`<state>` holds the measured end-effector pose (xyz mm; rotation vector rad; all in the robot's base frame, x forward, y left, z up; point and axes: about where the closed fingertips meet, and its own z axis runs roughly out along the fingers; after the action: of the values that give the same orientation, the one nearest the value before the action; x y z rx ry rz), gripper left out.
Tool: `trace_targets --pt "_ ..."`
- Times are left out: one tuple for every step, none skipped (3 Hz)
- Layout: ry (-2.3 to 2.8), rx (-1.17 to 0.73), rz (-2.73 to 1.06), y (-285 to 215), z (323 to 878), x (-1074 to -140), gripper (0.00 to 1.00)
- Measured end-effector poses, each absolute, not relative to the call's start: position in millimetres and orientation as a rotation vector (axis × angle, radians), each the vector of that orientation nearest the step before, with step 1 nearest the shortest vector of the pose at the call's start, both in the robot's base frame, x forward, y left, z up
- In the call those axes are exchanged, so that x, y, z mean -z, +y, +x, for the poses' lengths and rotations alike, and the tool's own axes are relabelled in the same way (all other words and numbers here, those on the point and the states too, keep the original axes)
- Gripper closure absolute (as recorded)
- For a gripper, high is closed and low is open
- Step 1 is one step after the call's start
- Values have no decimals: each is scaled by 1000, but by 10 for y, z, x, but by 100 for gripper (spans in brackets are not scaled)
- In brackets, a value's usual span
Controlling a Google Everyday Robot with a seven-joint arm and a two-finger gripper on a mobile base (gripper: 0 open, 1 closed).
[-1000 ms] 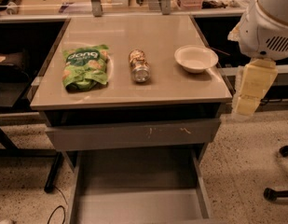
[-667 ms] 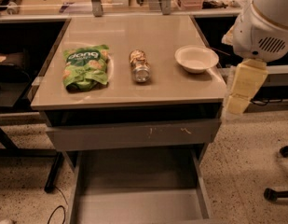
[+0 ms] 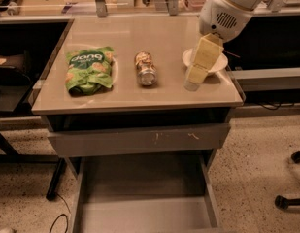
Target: Place orange can into middle drawer
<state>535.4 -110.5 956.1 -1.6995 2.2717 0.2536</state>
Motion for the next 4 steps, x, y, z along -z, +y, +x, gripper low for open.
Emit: trace_targets --pt "2258 -245 -1686 -1077 5398 -9575 0" --pt "2189 -283 -1696 -836 5531 -9534 0" --pt "2188 -312 -1670 -608 5808 -9487 0" --pt "2221 -279 -1632 -435 6111 -9417 0"
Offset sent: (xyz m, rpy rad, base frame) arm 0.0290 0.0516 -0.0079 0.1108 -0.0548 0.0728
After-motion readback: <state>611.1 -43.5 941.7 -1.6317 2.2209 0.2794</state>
